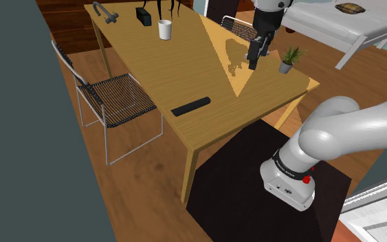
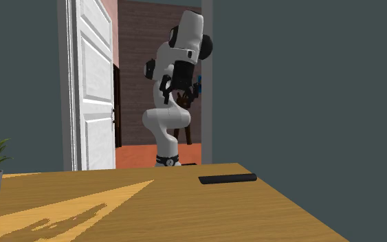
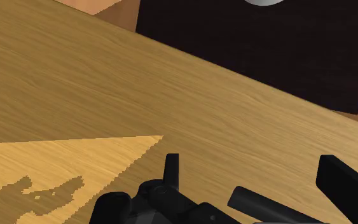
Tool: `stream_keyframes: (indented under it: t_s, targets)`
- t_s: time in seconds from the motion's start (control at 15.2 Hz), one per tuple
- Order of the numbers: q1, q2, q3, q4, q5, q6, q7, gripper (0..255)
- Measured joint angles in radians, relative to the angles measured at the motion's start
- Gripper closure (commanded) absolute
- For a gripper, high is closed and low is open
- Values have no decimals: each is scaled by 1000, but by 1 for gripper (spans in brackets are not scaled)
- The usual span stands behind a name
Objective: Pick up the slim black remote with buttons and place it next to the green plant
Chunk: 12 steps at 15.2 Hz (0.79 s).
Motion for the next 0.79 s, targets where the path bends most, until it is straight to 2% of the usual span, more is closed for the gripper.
stream_keyframes:
  t_s: [0.2,0.79]
  targets:
    - [18,37,-15,-2,-3,42,-48,0]
    - [147,278,-123,-50,0,354,-428,0]
